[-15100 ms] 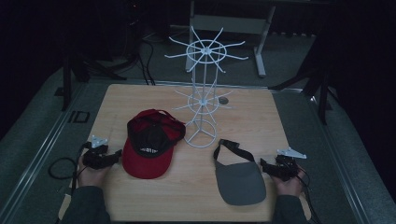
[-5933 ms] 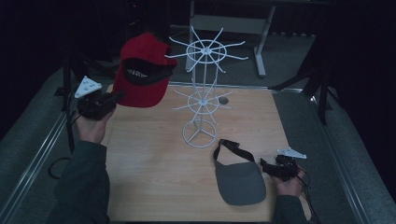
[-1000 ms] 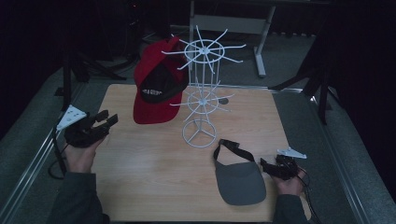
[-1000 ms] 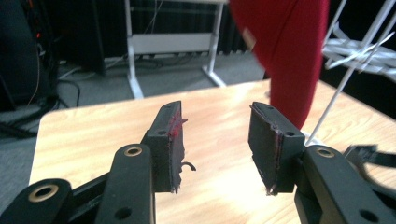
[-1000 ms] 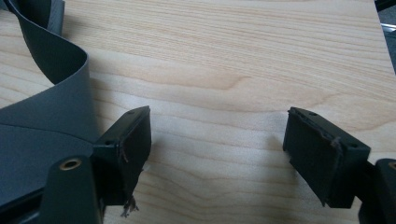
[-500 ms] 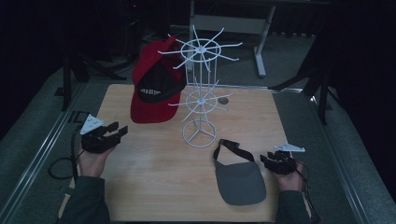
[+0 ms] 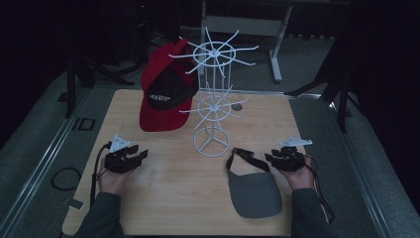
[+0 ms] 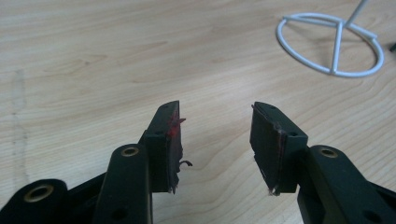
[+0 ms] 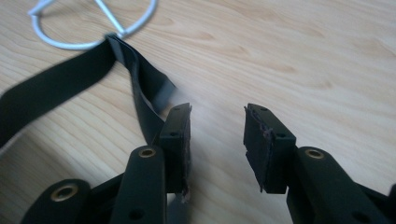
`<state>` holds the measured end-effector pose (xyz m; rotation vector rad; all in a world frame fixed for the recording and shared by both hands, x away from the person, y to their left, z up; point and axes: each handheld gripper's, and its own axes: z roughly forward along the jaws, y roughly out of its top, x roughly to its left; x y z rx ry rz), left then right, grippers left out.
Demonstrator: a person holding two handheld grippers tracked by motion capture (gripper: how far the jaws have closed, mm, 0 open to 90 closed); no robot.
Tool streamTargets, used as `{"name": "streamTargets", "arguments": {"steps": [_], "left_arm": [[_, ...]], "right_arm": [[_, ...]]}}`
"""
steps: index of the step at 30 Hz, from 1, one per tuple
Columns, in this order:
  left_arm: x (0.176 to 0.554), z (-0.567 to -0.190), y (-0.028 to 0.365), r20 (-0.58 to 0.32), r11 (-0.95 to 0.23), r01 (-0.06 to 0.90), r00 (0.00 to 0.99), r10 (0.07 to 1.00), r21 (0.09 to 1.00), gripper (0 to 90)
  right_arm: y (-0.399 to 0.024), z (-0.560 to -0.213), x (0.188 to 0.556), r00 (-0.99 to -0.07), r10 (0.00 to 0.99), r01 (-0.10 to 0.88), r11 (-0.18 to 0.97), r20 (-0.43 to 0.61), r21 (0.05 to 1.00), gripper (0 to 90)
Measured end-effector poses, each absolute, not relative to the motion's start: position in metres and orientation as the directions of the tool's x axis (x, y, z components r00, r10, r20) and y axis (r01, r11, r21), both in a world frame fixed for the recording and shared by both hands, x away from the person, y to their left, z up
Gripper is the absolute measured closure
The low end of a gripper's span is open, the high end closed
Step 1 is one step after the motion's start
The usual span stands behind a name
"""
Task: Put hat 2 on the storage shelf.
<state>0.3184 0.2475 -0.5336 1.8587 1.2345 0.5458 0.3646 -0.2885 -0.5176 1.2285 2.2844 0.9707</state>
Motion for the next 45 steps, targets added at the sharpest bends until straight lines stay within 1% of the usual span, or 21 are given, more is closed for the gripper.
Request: {"name": "streamTargets", "arguments": {"steps": [3, 11, 20, 31, 37, 41, 42, 43, 44, 45], "left_arm": [[0.319, -0.539, 0.247, -0.062, -0.194, 0.544, 0.416, 0.907, 0.816, 53.6], [0.319, -0.550, 0.252, -0.058, -0.188, 0.566, 0.388, 0.920, 0.803, 53.6], [0.321, -0.556, 0.244, -0.040, -0.229, 0.575, 0.417, 0.908, 0.785, 53.5], [0.320, -0.555, 0.244, -0.046, -0.225, 0.580, 0.416, 0.908, 0.783, 53.0], [0.320, -0.556, 0.244, -0.047, -0.223, 0.579, 0.414, 0.909, 0.784, 53.0], [0.320, -0.555, 0.244, -0.049, -0.223, 0.579, 0.416, 0.908, 0.784, 53.0], [0.320, -0.555, 0.245, -0.049, -0.223, 0.579, 0.415, 0.908, 0.785, 53.0], [0.320, -0.555, 0.245, -0.049, -0.223, 0.579, 0.415, 0.908, 0.785, 53.0], [0.320, -0.555, 0.244, -0.049, -0.223, 0.579, 0.415, 0.909, 0.784, 53.0], [0.320, -0.555, 0.244, -0.049, -0.223, 0.579, 0.415, 0.909, 0.784, 53.1]], "right_arm": [[-0.277, -0.513, 0.370, -0.577, 0.816, 0.560, 0.418, -0.025, 0.716, 61.1], [-0.255, -0.506, 0.385, -0.619, 0.785, 0.544, 0.446, -0.018, 0.711, 62.4], [-0.234, -0.511, 0.401, -0.650, 0.760, 0.554, 0.468, 0.006, 0.689, 60.0], [-0.214, -0.520, 0.412, -0.685, 0.729, 0.566, 0.522, 0.011, 0.638, 57.7], [-0.203, -0.526, 0.418, -0.711, 0.703, 0.576, 0.570, 0.016, 0.587, 61.9], [-0.196, -0.532, 0.422, -0.725, 0.689, 0.582, 0.604, 0.011, 0.545, 72.6], [-0.196, -0.534, 0.423, -0.728, 0.685, 0.583, 0.612, 0.009, 0.534, 77.8], [-0.196, -0.534, 0.423, -0.728, 0.685, 0.583, 0.612, 0.009, 0.534, 77.8], [-0.195, -0.535, 0.424, -0.730, 0.683, 0.585, 0.616, 0.014, 0.527, 82.6], [-0.195, -0.535, 0.424, -0.732, 0.681, 0.584, 0.618, 0.012, 0.526, 84.1]]}}
